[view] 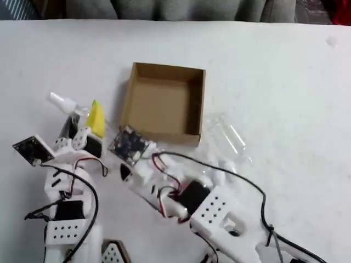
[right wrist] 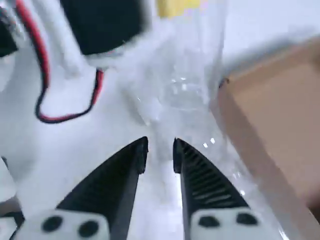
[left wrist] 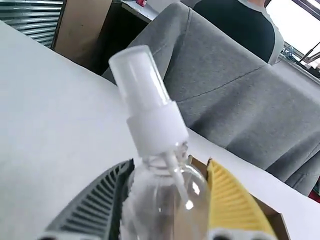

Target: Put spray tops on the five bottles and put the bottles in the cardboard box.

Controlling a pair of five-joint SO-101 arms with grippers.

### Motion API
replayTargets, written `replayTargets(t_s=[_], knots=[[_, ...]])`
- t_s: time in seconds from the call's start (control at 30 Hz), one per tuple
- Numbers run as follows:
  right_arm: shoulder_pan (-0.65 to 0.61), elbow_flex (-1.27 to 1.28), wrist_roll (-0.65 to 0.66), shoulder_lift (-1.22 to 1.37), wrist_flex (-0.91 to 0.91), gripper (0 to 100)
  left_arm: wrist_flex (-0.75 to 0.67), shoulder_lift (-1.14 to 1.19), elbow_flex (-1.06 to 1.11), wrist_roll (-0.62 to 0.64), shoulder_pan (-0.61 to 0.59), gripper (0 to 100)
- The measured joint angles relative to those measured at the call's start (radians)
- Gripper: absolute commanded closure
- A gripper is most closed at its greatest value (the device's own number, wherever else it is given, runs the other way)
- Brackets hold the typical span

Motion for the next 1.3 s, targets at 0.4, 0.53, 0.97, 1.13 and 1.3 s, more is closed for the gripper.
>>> replayTargets(t_s=[0.4,0.53,0.97,1.13,1.3], knots=[[-0.075,0.212,0.000,-0.003,-0.454,94.3,0.000,0.000,0.000,0.003,0.000,98],[-0.075,0.216,0.000,-0.003,-0.480,94.3,0.000,0.000,0.000,0.003,0.000,98],[-0.075,0.216,0.000,0.029,-0.489,93.9,0.072,-0.031,-0.015,0.003,0.000,98],[-0.075,0.216,0.000,0.137,-0.585,93.9,0.327,-0.172,-0.054,0.003,0.000,98],[-0.084,0.216,0.000,0.196,-0.671,93.9,0.393,-0.359,-0.038,0.003,0.003,98]])
